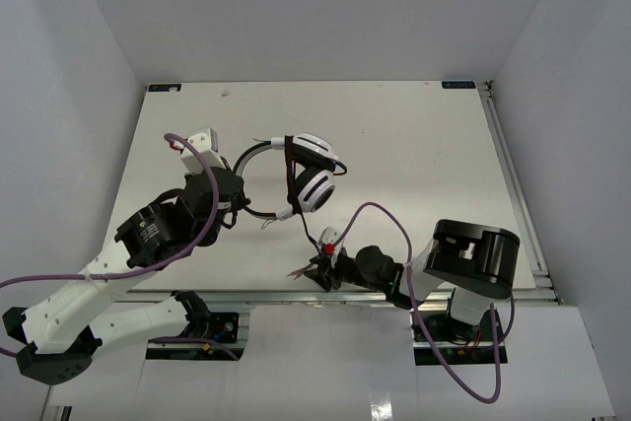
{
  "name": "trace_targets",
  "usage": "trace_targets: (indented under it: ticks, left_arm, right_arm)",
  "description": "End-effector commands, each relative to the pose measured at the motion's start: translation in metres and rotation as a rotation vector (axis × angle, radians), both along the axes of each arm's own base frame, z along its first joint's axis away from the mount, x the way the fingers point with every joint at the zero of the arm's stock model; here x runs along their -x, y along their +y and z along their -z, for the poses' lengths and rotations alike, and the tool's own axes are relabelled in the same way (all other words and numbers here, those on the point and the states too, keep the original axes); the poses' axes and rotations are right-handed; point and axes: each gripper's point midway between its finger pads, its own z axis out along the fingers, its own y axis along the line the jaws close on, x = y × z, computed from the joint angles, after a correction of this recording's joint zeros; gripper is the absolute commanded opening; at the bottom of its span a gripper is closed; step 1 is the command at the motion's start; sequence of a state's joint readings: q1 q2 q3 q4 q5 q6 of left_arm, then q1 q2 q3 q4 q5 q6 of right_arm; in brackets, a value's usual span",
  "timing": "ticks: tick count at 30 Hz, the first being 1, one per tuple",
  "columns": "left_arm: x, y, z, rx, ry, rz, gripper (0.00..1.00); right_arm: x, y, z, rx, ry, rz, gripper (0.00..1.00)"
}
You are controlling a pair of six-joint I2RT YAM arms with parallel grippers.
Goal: Wrap the headphones
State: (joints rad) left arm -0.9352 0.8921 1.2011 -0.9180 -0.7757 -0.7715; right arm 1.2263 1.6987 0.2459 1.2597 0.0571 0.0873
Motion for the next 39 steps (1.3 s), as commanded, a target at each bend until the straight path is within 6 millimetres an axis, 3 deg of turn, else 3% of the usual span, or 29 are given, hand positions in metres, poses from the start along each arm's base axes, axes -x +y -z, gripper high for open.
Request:
trace_targets:
  ticks: [1, 16, 28, 39]
  left_arm:
    - [-0.003, -0.004, -0.033, 0.16, -0.084, -0.024, 0.0]
    - [-0.003, -0.004, -0.038, 0.166, -0.091, -0.023, 0.0]
    - [0.003, -0.009, -0.046, 0.234, -0.104, 0.019, 0.0]
    - [0.007, -0.008, -0.053, 0.266, -0.12, 0.039, 0.0]
  right_arm:
    - [-0.001, 0.013, -0.077, -0.307, -0.145, -0.027, 0.49]
    - [0.018, 0.016, -0.109, -0.427, -0.212, -0.14, 0.52]
    - [0.007, 0.01, -0.155, -0.574, -0.259, -0.063, 0.52]
    - [0.015, 0.011, -0.195, -0.684, -0.281, -0.102, 0.51]
